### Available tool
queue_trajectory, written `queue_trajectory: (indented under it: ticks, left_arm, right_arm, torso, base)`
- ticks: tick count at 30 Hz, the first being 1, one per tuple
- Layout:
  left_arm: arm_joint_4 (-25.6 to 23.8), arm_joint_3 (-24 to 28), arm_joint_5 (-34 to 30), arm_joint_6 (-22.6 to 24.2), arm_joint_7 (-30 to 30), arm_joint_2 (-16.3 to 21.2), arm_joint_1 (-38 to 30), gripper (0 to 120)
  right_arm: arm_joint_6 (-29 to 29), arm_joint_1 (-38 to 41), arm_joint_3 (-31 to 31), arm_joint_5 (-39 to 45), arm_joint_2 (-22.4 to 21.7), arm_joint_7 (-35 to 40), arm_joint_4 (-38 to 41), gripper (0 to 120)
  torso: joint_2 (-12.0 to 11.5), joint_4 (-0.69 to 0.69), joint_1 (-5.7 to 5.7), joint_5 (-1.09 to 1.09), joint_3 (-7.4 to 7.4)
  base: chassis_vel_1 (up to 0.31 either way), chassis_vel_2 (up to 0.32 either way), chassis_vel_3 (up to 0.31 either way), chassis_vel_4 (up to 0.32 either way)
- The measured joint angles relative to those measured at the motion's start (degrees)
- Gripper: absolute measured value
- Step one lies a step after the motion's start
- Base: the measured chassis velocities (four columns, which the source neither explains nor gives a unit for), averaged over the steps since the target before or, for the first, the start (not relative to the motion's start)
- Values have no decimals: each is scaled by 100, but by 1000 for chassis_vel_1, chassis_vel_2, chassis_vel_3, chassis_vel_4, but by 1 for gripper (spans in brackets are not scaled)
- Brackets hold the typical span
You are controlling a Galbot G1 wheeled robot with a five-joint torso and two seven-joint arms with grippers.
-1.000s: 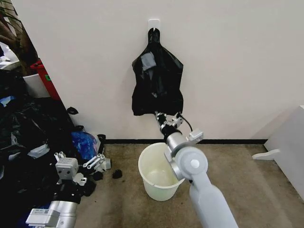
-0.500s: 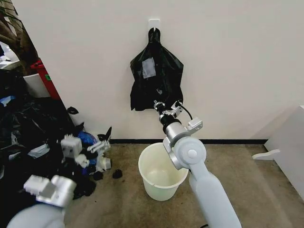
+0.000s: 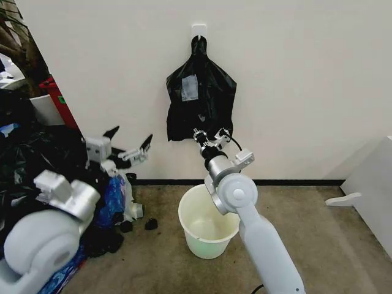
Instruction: Place the garbage bag over the trash bin.
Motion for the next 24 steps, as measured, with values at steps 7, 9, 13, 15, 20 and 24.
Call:
queue_trajectory:
  ticks: [7,9,13,15,20,24]
  left_arm:
    - [695,1201,-248,124,-67,-87,-1801,100]
    - [814,1415,-262,148,-88,-144,-2051,100]
    - [1296,2437,-345,290,-227,-524,-3152,100]
    - [1513,2842,-364,339,-302,-739,-3579,100]
    - [1965,3394,-354,494,-463,-1198,-4410,100]
    - [2163,3588,-334,614,-593,-1449,-4810,100]
  right_arm:
    - [-11,18,5,-62,10,-51,-108,0]
    - [-11,18,5,-68,10,-55,-110,0]
    - [-13,11,-1,-80,-31,-59,-101,0]
    - [-12,-4,-4,-85,-51,-59,-83,0]
    - [-12,-78,32,-128,-61,-50,-15,0]
    - [-9,-130,38,-163,-61,-46,23,0]
  torso:
    - [0,-2,0,2,0]
    - [0,-2,0,2,0]
    - [0,-3,0,3,0]
    - [0,-3,0,0,0]
    - [0,-5,0,0,0]
    - [0,-3,0,3,-1]
  base:
    - [0,0,0,0]
    - [0,0,0,0]
    - [0,0,0,0]
    - [0,0,0,0]
    - [0,0,0,0]
    - [0,0,0,0]
